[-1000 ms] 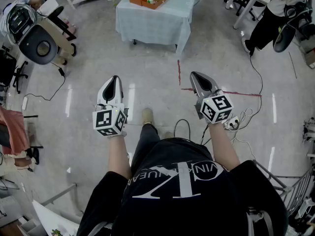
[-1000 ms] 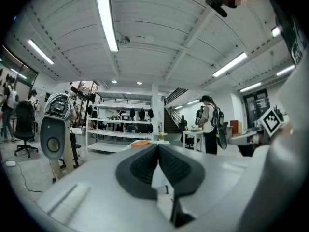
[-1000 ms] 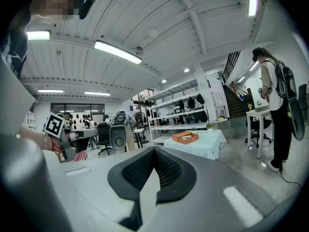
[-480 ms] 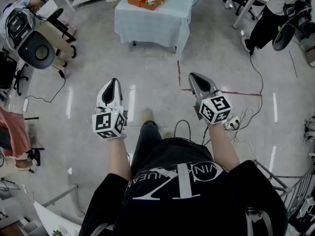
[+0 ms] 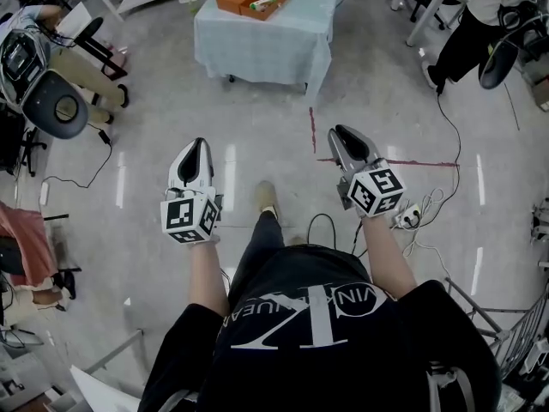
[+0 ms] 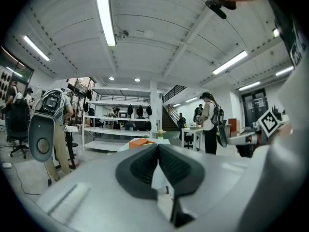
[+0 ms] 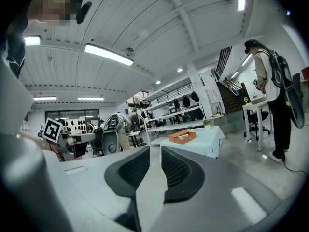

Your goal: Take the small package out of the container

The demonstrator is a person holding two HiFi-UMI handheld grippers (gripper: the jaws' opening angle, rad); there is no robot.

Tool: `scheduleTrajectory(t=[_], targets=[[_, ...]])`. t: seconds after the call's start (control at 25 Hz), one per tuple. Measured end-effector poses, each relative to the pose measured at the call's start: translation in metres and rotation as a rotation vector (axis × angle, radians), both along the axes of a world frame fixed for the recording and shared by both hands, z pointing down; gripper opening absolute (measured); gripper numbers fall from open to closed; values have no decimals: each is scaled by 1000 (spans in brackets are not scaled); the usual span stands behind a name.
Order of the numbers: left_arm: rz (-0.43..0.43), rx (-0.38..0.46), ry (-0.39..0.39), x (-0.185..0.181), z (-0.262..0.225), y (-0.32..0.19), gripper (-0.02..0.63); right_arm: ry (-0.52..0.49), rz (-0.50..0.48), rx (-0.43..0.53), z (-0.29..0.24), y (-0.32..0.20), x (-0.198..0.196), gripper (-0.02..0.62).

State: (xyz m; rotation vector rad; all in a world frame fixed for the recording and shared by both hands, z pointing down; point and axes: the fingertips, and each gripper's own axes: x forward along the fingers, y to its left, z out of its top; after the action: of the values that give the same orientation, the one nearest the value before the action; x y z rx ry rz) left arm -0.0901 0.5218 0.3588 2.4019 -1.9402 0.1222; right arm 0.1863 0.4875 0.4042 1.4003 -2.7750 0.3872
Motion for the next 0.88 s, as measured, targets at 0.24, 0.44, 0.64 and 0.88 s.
scheduleTrajectory(t=[0.24, 0.44, 0.64, 0.88], targets=[[25, -27, 20, -14, 8, -79, 0, 19, 16, -25, 4, -72, -17, 81], [37, -33, 41, -34, 13, -143, 0, 34, 28, -43, 10, -132, -35, 84], [56, -58, 42, -55, 16, -201, 0, 32, 48, -71, 14, -181, -53, 86], [88, -64, 39, -76, 19, -261, 0, 32, 80, -88, 21, -230, -71, 87]])
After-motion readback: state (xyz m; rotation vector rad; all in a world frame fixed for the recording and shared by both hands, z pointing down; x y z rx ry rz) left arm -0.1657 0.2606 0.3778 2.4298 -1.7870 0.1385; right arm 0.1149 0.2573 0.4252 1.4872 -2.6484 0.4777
